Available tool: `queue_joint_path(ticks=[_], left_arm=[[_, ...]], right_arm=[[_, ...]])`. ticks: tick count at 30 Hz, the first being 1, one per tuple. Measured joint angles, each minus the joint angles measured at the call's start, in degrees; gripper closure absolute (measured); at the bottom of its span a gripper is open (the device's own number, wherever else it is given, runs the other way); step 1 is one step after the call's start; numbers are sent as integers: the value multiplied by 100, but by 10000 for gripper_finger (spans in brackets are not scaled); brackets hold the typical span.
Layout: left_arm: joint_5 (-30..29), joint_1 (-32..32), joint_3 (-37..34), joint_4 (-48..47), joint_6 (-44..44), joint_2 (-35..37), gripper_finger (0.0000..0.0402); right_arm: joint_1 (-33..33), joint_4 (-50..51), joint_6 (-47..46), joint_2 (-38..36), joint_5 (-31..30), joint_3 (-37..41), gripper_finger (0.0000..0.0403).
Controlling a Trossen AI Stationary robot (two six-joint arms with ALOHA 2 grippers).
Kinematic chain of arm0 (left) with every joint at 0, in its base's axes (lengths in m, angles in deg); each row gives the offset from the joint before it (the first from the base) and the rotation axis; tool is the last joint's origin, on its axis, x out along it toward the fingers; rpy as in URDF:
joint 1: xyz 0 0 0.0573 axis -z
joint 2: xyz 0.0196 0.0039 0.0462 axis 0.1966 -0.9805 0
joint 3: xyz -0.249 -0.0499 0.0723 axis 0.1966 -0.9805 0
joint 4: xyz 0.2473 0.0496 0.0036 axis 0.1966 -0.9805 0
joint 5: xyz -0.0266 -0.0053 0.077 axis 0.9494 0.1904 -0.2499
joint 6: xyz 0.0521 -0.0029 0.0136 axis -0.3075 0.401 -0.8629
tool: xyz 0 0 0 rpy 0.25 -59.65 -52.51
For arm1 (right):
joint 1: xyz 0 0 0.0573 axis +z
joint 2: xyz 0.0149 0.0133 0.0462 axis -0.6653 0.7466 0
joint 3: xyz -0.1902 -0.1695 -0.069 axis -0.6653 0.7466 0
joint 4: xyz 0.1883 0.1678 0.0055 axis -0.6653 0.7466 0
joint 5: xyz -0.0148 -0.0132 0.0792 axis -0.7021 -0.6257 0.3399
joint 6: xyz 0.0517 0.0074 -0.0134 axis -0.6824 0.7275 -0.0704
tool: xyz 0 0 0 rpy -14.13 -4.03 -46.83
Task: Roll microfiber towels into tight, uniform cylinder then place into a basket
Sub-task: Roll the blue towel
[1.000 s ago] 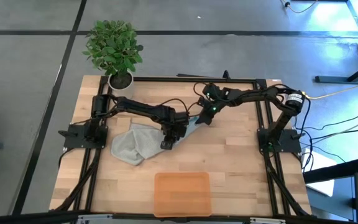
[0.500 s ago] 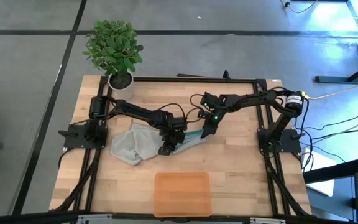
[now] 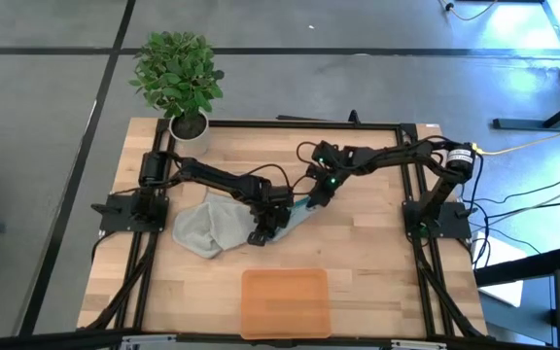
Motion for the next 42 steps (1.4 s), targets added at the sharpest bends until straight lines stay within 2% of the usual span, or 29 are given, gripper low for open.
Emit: queue_joint_path(ticks=[2,6,12,19,27,31,33,42], left_arm=[[0,4,-1,31,-32,-3,363],[12,4,1,92,-137,-4,373],[55,2,1,289,-121,-7,398],[58,21,1,335,34,-9,401],[53,24,12,307,498,-5,401],[-46,20,5,107,663,136,401],[-287,26,-7,-38,674,243,401],[-390,-111,-3,-202,1336,709,401]], right_arm=[[-6,-63,-95,0,-29,0,401],[-14,-194,-108,0,-663,0,400],[-28,-716,-262,436,-800,0,400],[-34,-1355,-493,977,-706,-30,399],[-32,-1341,-484,1024,-748,-20,399],[-32,-1327,-531,1034,-766,-17,399],[-32,-1328,-550,1036,-782,-15,399],[-30,-1319,-558,1043,-796,-9,399]])
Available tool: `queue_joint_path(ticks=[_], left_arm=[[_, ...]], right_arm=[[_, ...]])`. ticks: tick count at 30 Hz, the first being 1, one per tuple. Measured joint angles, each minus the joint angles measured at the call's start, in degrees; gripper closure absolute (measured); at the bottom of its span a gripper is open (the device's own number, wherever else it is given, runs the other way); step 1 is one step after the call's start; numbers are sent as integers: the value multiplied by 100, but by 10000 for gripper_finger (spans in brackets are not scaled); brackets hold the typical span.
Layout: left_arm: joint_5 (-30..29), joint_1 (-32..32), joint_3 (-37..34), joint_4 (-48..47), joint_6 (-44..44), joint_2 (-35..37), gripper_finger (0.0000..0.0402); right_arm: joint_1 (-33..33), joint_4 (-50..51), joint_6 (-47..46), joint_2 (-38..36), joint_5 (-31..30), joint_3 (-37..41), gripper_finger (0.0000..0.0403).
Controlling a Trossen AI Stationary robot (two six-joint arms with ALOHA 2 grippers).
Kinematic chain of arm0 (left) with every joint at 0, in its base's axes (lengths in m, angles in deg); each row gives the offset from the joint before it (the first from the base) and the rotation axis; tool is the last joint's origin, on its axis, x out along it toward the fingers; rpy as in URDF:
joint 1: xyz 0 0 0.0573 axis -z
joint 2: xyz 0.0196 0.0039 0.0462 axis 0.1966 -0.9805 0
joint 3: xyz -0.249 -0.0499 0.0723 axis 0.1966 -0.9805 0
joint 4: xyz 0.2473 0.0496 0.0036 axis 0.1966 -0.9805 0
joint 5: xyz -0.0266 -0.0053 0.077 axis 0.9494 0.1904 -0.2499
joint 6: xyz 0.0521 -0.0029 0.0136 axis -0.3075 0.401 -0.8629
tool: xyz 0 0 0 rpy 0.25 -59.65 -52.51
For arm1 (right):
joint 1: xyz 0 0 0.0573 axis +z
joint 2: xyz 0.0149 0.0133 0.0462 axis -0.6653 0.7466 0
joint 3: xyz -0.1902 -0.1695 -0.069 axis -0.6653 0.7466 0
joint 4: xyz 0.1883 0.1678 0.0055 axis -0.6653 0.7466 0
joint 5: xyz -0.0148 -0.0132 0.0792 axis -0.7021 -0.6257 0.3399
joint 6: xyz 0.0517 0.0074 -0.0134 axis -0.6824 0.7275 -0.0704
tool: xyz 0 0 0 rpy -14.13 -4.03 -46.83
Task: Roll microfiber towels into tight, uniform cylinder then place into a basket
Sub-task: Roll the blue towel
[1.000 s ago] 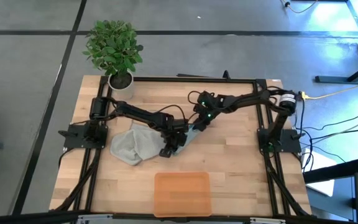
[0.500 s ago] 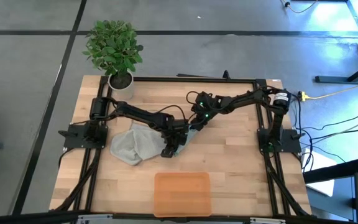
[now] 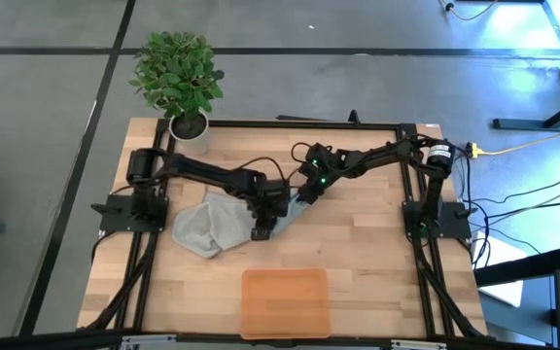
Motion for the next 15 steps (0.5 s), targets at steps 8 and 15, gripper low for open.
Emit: queue_joint_path(ticks=[8,15], left_arm=[[-189,-122,13,-149,566,442,401],[-152,-116,15,-421,698,505,401]], right_arm=[[0,22,7,7,7,-76,399],[0,19,128,28,-20,-221,399]])
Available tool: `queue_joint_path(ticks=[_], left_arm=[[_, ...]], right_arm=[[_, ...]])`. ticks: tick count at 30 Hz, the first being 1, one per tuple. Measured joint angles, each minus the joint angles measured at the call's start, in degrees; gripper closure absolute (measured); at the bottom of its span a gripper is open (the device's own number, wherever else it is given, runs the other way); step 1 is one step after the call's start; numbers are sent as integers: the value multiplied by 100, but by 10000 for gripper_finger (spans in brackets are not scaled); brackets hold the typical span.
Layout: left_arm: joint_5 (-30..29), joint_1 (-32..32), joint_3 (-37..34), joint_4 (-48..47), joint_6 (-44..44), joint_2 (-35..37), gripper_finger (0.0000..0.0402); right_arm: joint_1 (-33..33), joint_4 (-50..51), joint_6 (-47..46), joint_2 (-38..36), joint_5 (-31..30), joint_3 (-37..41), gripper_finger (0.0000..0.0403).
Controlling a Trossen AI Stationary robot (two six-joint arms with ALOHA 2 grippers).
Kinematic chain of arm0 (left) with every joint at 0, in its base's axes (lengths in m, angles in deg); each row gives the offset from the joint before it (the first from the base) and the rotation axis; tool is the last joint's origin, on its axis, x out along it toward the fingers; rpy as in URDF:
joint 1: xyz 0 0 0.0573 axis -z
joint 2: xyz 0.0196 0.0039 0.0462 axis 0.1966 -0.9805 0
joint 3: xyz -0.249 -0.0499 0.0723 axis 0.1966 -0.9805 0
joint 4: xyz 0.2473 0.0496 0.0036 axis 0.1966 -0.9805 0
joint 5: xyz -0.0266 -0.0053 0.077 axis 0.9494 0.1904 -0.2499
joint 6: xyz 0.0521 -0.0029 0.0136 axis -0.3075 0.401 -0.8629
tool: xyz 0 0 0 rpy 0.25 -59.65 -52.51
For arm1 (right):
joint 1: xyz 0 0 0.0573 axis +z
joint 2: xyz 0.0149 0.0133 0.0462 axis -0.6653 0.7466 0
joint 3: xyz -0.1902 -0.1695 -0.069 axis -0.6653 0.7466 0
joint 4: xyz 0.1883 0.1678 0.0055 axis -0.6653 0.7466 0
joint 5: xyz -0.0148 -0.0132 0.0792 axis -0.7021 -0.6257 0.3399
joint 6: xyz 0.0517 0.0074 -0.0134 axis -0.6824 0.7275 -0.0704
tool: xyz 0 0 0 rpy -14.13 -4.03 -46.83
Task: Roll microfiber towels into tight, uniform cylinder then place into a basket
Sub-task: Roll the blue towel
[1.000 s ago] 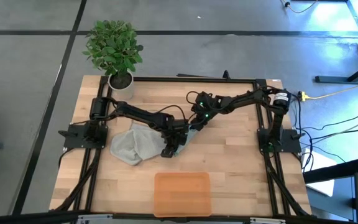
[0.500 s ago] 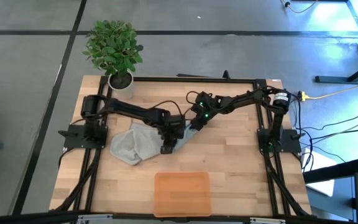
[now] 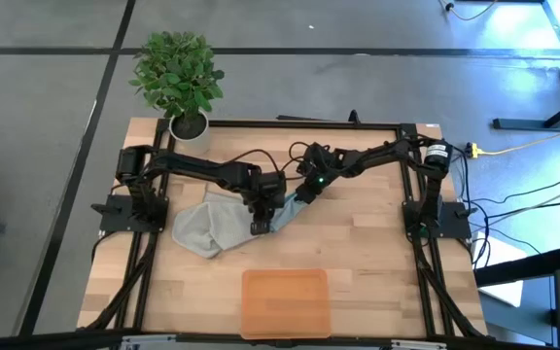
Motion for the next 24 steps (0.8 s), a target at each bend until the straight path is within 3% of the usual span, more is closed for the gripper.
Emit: queue_joint_path(ticks=[9,14,24], left_arm=[[-54,18,4,-196,-5,-6,401],[-497,112,7,-197,-1,-36,399],[-504,15,7,-197,825,-36,330]], right_arm=[[1,25,21,-7,-85,-2,399],[0,29,12,-7,-89,-2,399],[-2,36,10,-11,-109,-4,399]])
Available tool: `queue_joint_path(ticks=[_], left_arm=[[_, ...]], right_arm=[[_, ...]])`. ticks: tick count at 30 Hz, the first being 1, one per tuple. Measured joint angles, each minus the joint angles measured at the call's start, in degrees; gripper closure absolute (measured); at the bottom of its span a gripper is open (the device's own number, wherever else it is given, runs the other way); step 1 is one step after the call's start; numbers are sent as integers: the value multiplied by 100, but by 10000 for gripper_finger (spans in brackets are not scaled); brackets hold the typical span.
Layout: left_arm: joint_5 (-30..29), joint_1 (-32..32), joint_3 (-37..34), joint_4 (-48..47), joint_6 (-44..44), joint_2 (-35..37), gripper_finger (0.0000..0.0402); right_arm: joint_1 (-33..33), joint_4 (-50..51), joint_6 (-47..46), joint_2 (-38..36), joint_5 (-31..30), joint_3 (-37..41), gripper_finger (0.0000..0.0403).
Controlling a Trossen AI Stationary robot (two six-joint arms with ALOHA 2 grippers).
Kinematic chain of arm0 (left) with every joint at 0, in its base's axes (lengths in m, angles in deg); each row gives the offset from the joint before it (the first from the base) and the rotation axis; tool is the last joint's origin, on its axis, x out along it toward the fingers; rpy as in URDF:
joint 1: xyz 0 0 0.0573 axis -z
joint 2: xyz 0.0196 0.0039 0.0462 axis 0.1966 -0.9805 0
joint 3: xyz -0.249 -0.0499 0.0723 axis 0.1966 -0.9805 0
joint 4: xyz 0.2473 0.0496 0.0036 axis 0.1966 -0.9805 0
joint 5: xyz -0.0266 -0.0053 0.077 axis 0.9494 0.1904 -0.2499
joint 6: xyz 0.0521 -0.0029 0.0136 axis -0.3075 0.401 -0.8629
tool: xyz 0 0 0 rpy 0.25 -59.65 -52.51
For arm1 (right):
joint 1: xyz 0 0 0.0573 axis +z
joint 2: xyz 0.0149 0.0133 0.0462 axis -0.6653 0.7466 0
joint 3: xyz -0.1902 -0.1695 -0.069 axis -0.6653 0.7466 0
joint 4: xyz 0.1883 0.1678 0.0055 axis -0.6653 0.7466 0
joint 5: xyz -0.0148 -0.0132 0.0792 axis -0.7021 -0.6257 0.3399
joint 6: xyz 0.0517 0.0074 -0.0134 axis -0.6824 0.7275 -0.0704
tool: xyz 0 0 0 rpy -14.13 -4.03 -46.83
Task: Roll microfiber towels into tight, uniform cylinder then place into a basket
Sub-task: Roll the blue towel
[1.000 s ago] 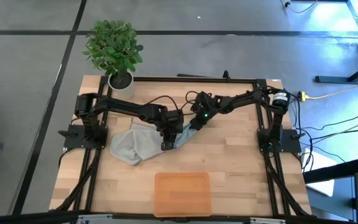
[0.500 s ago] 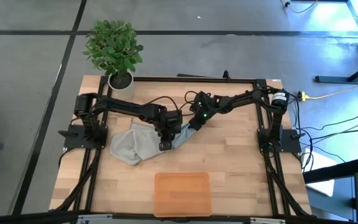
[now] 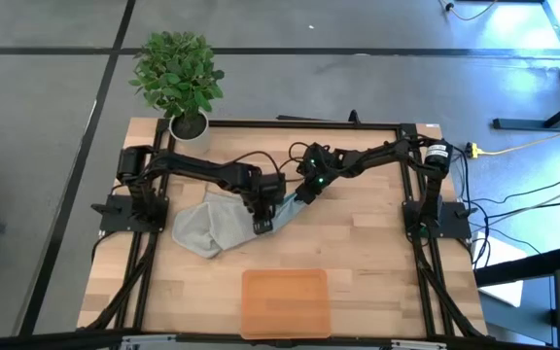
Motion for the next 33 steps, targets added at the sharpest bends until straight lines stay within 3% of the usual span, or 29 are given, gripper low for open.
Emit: queue_joint_path(ticks=[8,20,27,33], left_arm=[[957,-247,4,64,953,114,327],[678,108,0,534,1394,-99,328],[506,42,4,481,1531,-116,328],[702,-159,7,479,1669,-11,328]], right_arm=[[0,2,-2,0,-9,-2,399],[-3,-11,-2,-2,-36,-4,399],[-5,-9,-3,-2,-44,-7,399],[-5,-7,-3,-2,-41,-7,399]])
